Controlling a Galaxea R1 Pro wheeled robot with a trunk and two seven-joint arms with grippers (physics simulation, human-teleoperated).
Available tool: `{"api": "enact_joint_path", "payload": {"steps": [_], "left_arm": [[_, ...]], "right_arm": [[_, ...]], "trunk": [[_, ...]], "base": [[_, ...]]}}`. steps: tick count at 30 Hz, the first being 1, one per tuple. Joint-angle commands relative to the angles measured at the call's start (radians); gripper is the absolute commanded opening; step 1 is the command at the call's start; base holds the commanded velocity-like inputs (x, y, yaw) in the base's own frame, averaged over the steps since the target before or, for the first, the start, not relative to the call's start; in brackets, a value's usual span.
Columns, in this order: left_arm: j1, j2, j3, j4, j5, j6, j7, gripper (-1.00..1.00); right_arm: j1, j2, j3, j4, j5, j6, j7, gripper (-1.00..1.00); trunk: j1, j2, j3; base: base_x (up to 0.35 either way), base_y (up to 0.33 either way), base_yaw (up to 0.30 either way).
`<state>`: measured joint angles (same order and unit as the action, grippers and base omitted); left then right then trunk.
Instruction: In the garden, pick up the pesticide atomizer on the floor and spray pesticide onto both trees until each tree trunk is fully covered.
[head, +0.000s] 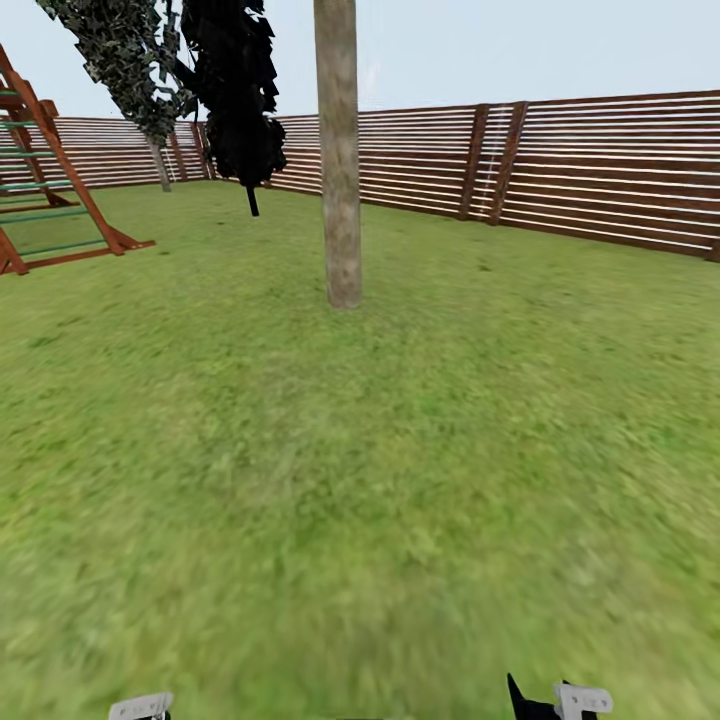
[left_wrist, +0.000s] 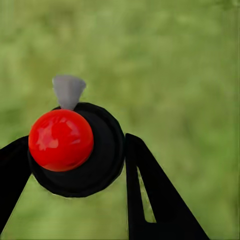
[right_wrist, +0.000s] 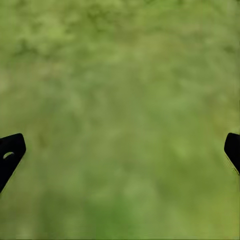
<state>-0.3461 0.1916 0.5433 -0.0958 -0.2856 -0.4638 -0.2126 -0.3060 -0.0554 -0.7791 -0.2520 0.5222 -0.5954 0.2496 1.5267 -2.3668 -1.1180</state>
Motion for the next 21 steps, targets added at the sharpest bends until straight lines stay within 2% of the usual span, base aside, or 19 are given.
{"api": "enact_joint_path", "payload": {"steps": [1, 21], "left_arm": [[-0.001, 0.0, 0.009, 0.001, -0.006, -0.003, -0.005, -1.0], [-0.001, 0.0, 0.009, 0.001, -0.006, -0.003, -0.005, -1.0]], "right_arm": [[-0.001, 0.001, -0.008, 0.0, 0.002, -0.003, 0.008, 1.0], [-0.001, 0.003, -0.008, 0.002, 0.002, -0.003, 0.008, 1.0]], "trunk": [[0.0, 0.0, 0.001], [0.0, 0.0, 0.026]], "base": [[0.34, 0.0, 0.0], [0.339, 0.0, 0.0]]}}
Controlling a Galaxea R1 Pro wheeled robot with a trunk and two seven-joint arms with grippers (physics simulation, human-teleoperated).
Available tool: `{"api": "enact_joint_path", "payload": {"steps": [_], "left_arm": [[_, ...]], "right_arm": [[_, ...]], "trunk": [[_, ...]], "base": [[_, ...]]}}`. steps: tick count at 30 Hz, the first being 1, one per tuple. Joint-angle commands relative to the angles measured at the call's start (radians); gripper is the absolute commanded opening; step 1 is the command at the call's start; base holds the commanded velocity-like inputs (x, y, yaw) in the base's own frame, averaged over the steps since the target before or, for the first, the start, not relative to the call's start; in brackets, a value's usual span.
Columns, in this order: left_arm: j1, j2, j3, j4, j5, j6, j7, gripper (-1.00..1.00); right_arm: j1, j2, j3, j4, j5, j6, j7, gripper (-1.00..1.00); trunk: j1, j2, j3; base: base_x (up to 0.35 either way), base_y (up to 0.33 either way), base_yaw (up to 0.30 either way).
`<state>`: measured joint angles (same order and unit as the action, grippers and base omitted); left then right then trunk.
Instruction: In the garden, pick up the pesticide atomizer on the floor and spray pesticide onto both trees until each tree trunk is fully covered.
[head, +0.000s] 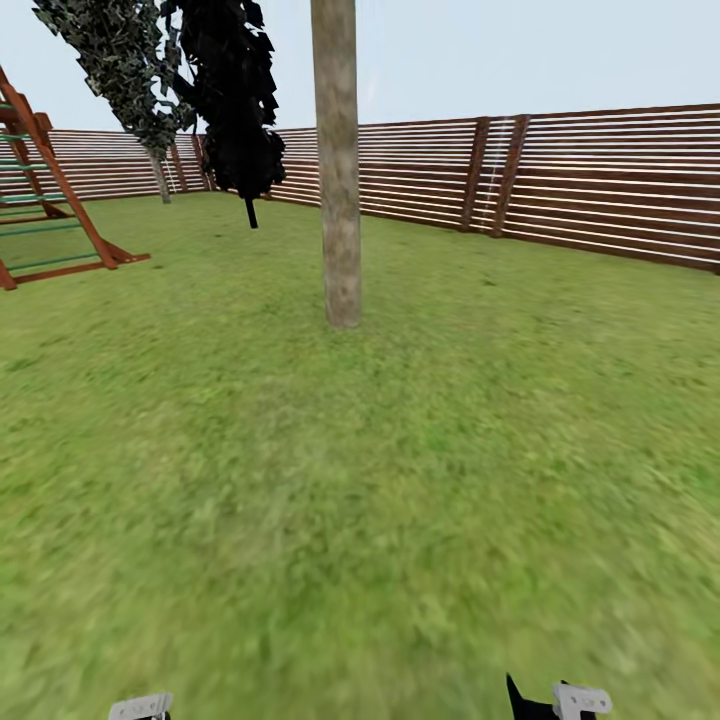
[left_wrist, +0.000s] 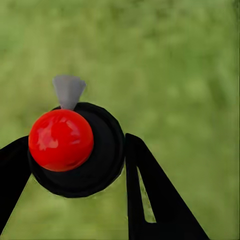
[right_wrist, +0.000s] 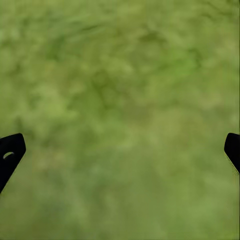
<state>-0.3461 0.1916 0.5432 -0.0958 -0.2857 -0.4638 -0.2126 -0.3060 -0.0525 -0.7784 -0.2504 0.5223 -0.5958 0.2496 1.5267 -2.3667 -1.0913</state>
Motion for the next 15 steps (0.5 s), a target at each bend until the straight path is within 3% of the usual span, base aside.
{"api": "enact_joint_path", "payload": {"steps": [1, 15], "left_arm": [[-0.001, 0.0, 0.009, 0.001, -0.006, -0.003, -0.005, -1.0], [-0.001, 0.0, 0.009, 0.002, -0.006, -0.003, -0.005, -1.0]], "right_arm": [[-0.001, 0.0, -0.009, 0.0, 0.002, -0.003, 0.008, 1.0], [-0.001, 0.002, -0.009, 0.0, 0.002, -0.002, 0.008, 1.0]], "trunk": [[0.0, 0.0, -0.001], [0.0, 0.0, -0.001]], "base": [[0.339, 0.0, 0.0], [0.339, 0.0, 0.0]]}}
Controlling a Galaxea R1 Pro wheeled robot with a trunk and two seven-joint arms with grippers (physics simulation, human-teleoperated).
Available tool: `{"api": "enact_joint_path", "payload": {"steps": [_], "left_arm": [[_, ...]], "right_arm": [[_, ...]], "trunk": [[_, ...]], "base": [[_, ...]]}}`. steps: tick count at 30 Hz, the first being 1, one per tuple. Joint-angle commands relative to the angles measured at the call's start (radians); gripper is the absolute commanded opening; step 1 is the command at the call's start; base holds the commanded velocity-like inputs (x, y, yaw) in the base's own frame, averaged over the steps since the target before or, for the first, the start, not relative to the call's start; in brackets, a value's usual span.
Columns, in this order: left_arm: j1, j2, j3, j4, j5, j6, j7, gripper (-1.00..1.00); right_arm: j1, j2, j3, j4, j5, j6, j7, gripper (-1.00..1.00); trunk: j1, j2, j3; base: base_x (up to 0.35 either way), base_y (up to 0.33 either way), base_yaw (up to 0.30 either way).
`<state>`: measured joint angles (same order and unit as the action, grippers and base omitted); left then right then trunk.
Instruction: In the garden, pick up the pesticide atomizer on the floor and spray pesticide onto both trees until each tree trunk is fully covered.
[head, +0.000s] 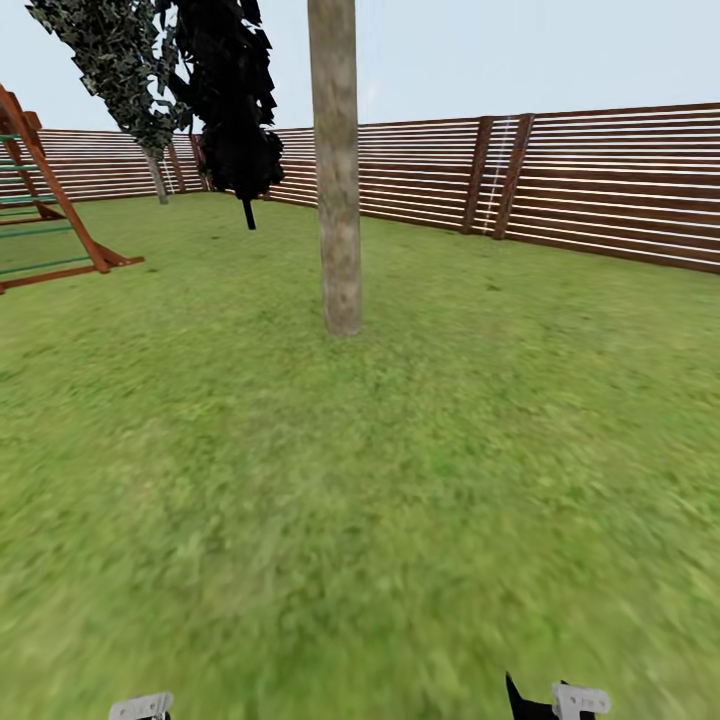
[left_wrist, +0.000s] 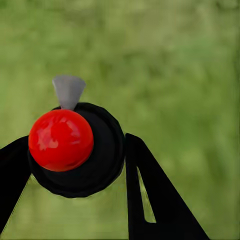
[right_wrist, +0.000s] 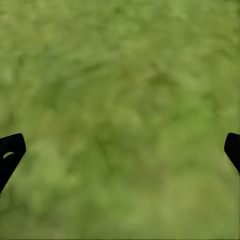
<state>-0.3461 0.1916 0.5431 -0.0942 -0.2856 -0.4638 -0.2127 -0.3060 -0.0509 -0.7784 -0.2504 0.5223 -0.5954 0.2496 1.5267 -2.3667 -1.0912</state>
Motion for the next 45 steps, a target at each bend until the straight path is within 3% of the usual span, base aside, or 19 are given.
{"api": "enact_joint_path", "payload": {"steps": [1, 45], "left_arm": [[-0.001, 0.0, 0.009, 0.001, -0.006, -0.003, -0.005, -1.0], [-0.001, 0.0, 0.009, 0.001, -0.006, -0.003, -0.005, -1.0]], "right_arm": [[-0.001, 0.0, -0.009, 0.0, 0.002, -0.003, 0.008, 1.0], [-0.001, 0.0, -0.009, 0.0, 0.002, -0.003, 0.008, 1.0]], "trunk": [[0.0, 0.0, -0.001], [0.0, 0.0, -0.001]], "base": [[0.339, 0.0, 0.0], [0.339, 0.0, 0.026]]}}
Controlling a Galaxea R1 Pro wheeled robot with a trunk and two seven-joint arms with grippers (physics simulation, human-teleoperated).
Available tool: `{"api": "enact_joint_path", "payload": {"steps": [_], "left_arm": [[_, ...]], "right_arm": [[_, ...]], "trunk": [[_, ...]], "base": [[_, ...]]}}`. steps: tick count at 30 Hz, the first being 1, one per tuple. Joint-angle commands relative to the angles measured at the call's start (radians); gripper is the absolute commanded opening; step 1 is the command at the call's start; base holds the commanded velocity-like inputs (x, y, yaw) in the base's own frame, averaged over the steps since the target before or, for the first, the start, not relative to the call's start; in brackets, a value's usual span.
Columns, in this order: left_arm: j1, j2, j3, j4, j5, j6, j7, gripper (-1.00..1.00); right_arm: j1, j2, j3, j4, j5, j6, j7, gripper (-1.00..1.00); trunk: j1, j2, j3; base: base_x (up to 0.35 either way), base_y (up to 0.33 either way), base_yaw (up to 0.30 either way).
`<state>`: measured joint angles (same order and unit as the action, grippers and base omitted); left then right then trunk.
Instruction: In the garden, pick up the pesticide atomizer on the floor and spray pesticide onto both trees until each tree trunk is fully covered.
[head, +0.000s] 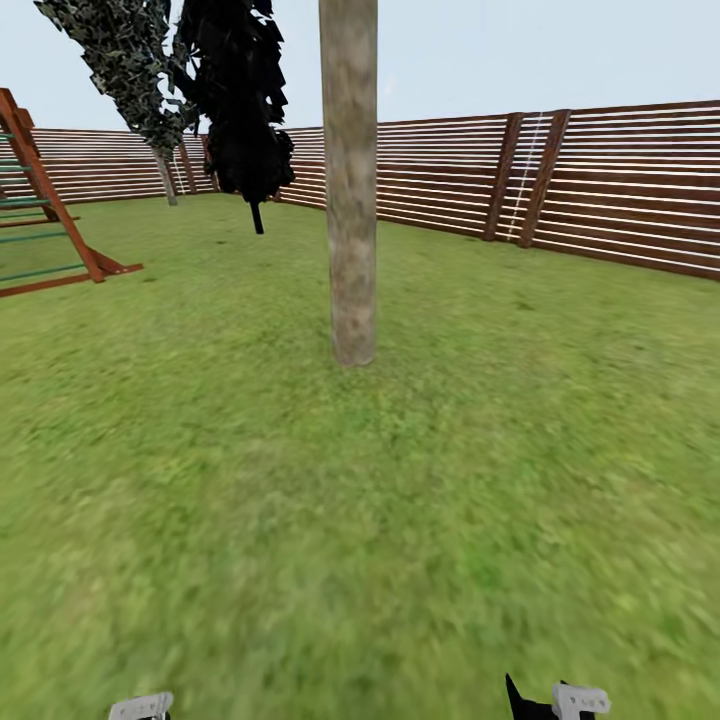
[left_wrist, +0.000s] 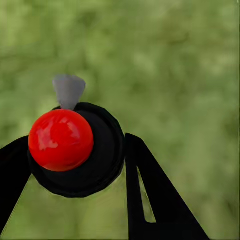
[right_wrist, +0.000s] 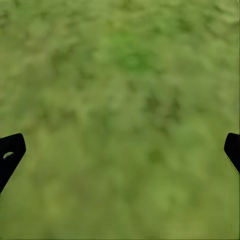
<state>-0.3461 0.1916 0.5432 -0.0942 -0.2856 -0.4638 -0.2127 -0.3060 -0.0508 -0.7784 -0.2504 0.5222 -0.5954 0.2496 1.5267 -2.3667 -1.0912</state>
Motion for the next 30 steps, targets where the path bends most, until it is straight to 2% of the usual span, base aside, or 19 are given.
{"api": "enact_joint_path", "payload": {"steps": [1, 13, 20, 30], "left_arm": [[-0.001, 0.0, 0.009, 0.001, -0.006, -0.003, -0.005, -1.0], [-0.001, 0.0, 0.009, 0.001, -0.006, -0.003, -0.005, -1.0], [-0.001, 0.0, 0.009, 0.001, -0.006, -0.003, -0.005, -1.0], [-0.001, 0.0, 0.009, 0.002, -0.006, -0.003, -0.005, -1.0]], "right_arm": [[-0.001, 0.0, -0.008, 0.0, 0.002, -0.003, 0.008, 1.0], [-0.001, 0.0, -0.008, 0.0, 0.002, -0.003, 0.008, 1.0], [-0.001, 0.0, -0.009, 0.0, 0.002, -0.003, 0.008, 1.0], [-0.001, 0.0, -0.009, 0.0, 0.002, -0.003, 0.008, 1.0]], "trunk": [[0.0, 0.0, -0.001], [0.0, 0.0, -0.001], [0.0, 0.0, -0.001], [0.0, 0.0, -0.001]], "base": [[0.339, 0.0, 0.0], [0.339, 0.0, 0.001], [0.339, 0.0, 0.127], [0.339, 0.0, 0.006]]}}
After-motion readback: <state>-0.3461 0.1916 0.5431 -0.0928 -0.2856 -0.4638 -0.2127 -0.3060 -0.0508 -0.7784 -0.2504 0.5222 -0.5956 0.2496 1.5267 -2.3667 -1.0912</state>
